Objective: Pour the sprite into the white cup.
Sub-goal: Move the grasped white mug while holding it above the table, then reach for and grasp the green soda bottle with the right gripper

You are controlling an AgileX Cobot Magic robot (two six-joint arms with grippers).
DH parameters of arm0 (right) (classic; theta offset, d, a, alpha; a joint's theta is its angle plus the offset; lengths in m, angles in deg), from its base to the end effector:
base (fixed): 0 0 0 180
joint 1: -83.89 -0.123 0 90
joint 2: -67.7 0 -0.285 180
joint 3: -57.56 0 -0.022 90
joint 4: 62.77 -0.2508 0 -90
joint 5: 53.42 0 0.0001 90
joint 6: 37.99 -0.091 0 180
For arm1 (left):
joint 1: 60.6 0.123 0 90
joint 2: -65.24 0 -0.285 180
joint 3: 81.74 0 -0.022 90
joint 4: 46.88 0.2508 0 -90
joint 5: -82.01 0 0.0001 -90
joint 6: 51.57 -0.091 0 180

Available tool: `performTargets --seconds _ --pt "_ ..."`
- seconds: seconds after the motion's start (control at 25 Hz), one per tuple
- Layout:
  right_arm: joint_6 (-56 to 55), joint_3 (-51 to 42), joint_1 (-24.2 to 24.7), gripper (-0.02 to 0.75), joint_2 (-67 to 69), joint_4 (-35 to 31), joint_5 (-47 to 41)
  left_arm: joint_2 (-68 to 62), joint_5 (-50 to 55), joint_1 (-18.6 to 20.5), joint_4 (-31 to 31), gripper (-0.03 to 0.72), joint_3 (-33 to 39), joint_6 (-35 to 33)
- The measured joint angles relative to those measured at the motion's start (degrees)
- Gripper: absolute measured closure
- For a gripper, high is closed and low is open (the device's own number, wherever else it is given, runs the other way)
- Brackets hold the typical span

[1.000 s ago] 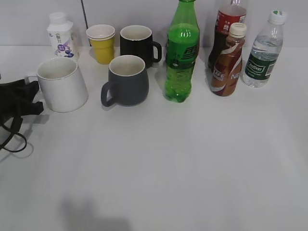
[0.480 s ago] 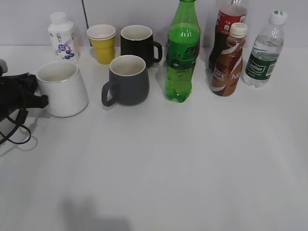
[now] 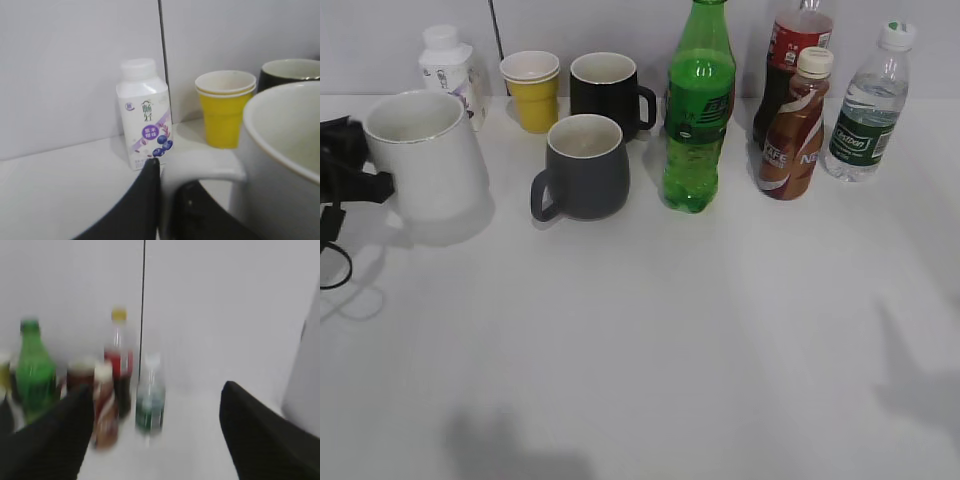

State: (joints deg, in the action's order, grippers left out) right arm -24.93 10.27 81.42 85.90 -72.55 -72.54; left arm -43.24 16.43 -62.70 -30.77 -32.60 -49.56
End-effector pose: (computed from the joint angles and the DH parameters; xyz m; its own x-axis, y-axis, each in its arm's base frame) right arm 0.0385 0.0067 0.3449 0.1046 -0.0619 -0.9926 -0.0916 0.9932 -0.0716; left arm 0.2931 -0.0337 0.1652 -0.0266 0.0820 -0.9963 0.2909 0.9541 0.0708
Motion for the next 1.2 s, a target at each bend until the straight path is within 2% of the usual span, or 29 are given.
performTargets --seconds 0.12,0.28,0.36,0.52,0.64,0.72,0.84,1.0,1.2 --pt "4.3 0.1 0.0 0.15 9.0 -3.4 13.7 3.9 0.1 0.0 0.2 0.645 2.7 0.2" --pt "4.6 0.1 -2.0 0.166 20.6 -4.1 25.4 7.8 0.1 0.0 0.2 0.646 6.0 0.4" --pt "3.1 0.1 -5.7 0.188 26.9 -1.7 29.6 9.1 0.1 0.0 0.2 0.646 7.5 0.4" --pt "-1.7 0.1 -18.0 0.206 39.9 4.0 38.8 10.3 0.0 0.0 0.2 0.646 9.8 0.4" --pt "-2.6 0.2 -26.5 0.206 49.4 3.5 45.8 10.4 0.1 0.0 0.4 0.646 10.4 0.4" --pt "-2.8 0.2 -29.3 0.206 56.6 2.0 50.0 10.5 0.0 0.0 0.4 0.646 10.4 0.4" --pt "-3.0 0.2 -30.0 0.2 67.1 1.7 56.2 10.5 0.0 0.0 0.4 0.646 10.4 0.4" --pt "-7.6 0.4 -30.1 0.136 78.2 6.6 66.9 11.9 0.3 0.0 0.6 0.646 10.4 0.4" --pt "-13.4 3.6 -30.1 0.108 88.7 8.1 71.0 15.7 2.7 0.0 0.9 0.647 10.5 0.5"
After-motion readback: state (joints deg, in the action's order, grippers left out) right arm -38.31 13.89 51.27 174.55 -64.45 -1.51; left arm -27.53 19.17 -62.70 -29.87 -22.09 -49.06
